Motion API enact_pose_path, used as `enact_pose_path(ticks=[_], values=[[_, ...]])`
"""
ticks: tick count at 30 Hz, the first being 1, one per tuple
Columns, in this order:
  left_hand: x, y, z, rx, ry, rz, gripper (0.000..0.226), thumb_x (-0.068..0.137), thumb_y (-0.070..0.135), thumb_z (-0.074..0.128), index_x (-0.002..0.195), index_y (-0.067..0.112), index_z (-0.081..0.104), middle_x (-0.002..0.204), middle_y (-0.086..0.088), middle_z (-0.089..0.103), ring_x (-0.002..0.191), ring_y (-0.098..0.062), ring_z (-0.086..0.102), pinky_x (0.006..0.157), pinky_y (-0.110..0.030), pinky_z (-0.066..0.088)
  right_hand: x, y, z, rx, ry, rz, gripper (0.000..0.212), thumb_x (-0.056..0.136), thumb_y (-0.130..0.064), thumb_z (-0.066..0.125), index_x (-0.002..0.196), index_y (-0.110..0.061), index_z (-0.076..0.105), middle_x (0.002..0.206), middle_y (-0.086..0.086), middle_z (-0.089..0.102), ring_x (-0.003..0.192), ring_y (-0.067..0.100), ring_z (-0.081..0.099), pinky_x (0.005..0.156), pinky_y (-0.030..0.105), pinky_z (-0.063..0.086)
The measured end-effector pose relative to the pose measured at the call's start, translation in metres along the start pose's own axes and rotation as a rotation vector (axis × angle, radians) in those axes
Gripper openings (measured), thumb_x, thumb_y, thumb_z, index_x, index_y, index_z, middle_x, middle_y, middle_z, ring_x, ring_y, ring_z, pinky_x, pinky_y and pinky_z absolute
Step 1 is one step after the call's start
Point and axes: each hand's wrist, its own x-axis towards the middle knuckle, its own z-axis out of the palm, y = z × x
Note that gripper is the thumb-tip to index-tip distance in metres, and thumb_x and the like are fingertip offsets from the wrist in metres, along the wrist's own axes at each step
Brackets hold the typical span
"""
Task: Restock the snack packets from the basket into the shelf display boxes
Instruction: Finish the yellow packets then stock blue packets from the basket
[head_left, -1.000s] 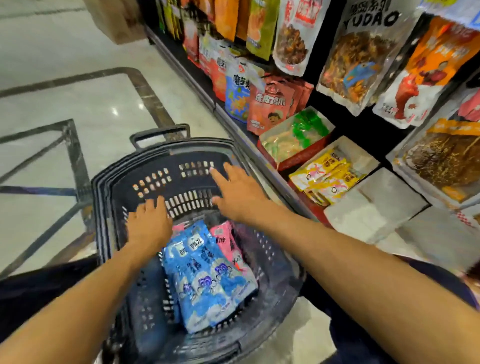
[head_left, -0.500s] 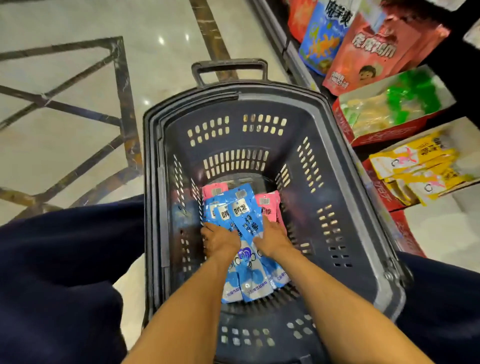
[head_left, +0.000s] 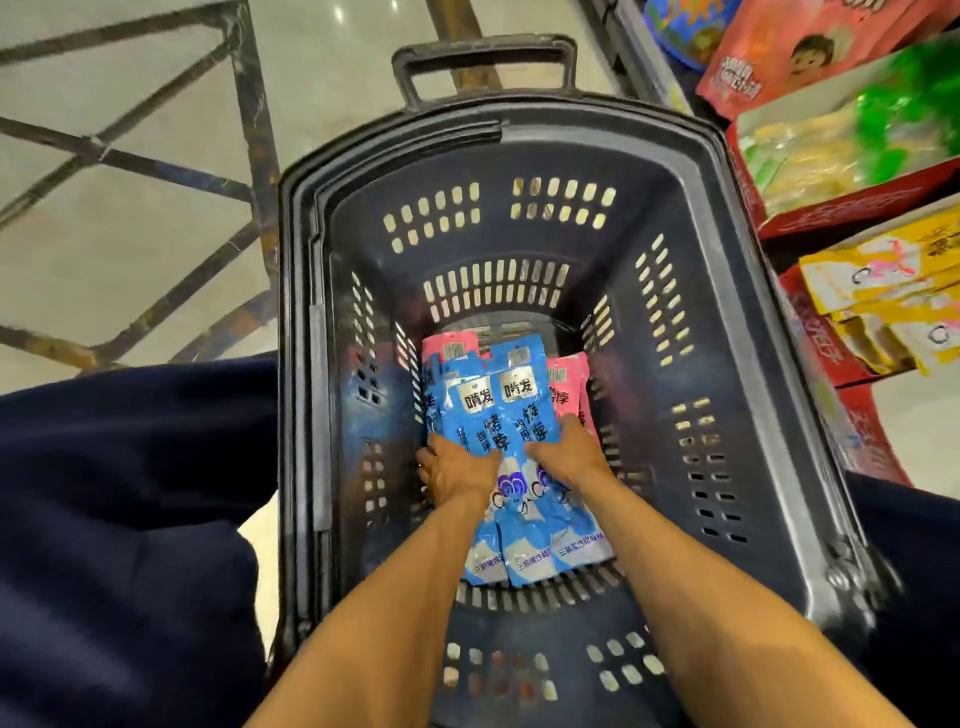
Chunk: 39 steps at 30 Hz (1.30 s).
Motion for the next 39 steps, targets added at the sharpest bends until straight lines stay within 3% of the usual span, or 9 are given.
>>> enact_pose_path(ticks=[4,9,15,17,20,25,30,35,39], values=[[0.001,0.001,0.0,0.011,0.003,0.034,0.073,0.07,0.034,0.083,0.129,0.01,0.048,0.141,-0.012,0.044,0.132,-0.034,0.045,0.108,-0.044,0.042,0.001,0.009,-0.001,0.182,-0.047,0.043,0.043,0.07,-0.029,0.076,0.109,-0.018,0.062,0.103,0.003,0.072,0.087,0.022,0.07,0.083,0.04,0.059],[0.001,0.001,-0.002,0.048,-0.048,0.038,0.115,0.072,0.032,0.086,0.156,0.027,0.008,0.151,-0.016,0.025,0.14,-0.037,0.029,0.108,-0.049,0.036,-0.003,0.008,0.003,0.229,-0.128,0.084,0.049,0.061,-0.031,0.077,0.107,-0.021,0.063,0.1,0.001,0.073,0.087,0.023,0.072,0.084,0.045,0.059],[0.007,0.001,-0.007,-0.158,-0.033,0.091,0.134,0.065,0.012,0.091,0.158,0.032,-0.002,0.138,-0.012,0.049,0.129,-0.033,0.051,0.102,-0.043,0.047,0.003,0.008,0.001,0.358,-0.043,0.08,0.042,0.073,-0.014,0.075,0.112,-0.014,0.059,0.103,0.004,0.071,0.088,0.023,0.069,0.083,0.04,0.058],[0.011,0.007,-0.016,-0.242,-0.112,0.069,0.109,0.069,0.005,0.089,0.157,0.019,0.025,0.128,-0.004,0.06,0.109,-0.021,0.062,0.082,-0.026,0.051,0.006,0.009,-0.001,0.479,-0.004,0.092,0.035,0.076,-0.005,0.072,0.109,-0.009,0.061,0.099,0.008,0.072,0.085,0.025,0.07,0.077,0.036,0.058],[0.014,0.01,-0.023,-0.2,-0.225,-0.034,0.053,0.069,0.012,0.09,0.117,0.005,0.069,0.114,-0.013,0.075,0.088,-0.022,0.07,0.074,-0.03,0.057,0.004,0.013,-0.002,0.536,-0.026,0.093,0.025,0.077,-0.002,0.065,0.102,-0.008,0.068,0.098,0.011,0.075,0.09,0.03,0.071,0.087,0.045,0.056],[0.022,0.004,-0.015,-0.095,-0.282,0.007,0.085,0.047,0.029,0.097,0.122,0.015,0.061,0.11,-0.002,0.074,0.096,-0.024,0.072,0.09,-0.041,0.059,-0.002,0.01,-0.002,0.541,-0.038,0.084,0.016,0.078,-0.003,0.063,0.091,-0.011,0.069,0.1,0.014,0.075,0.097,0.034,0.07,0.089,0.049,0.056],[0.028,-0.001,-0.021,-0.033,-0.21,0.002,0.049,0.06,0.016,0.09,0.105,0.012,0.072,0.097,-0.005,0.077,0.087,-0.024,0.073,0.082,-0.036,0.061,-0.007,0.002,0.001,0.211,0.143,0.044,0.028,0.077,-0.017,0.063,0.105,-0.015,0.066,0.099,0.005,0.073,0.084,0.024,0.067,0.066,0.03,0.051],[0.029,-0.012,-0.026,-0.105,-0.198,-0.079,0.033,0.059,0.016,0.09,0.088,0.013,0.075,0.083,-0.008,0.078,0.075,-0.025,0.076,0.076,-0.045,0.063,-0.014,0.006,0.007,0.077,0.057,0.018,0.071,0.071,-0.032,0.077,0.132,-0.021,0.044,0.122,0.004,0.062,0.107,0.03,0.063,0.086,0.037,0.052],[0.02,-0.006,-0.028,-0.188,-0.134,-0.064,0.022,0.064,0.014,0.087,0.08,0.016,0.073,0.078,-0.004,0.077,0.068,-0.022,0.074,0.071,-0.037,0.063,-0.013,0.009,-0.001,0.09,0.139,-0.014,0.051,0.076,-0.02,0.073,0.122,-0.017,0.051,0.113,0.007,0.068,0.098,0.027,0.066,0.083,0.036,0.055]])
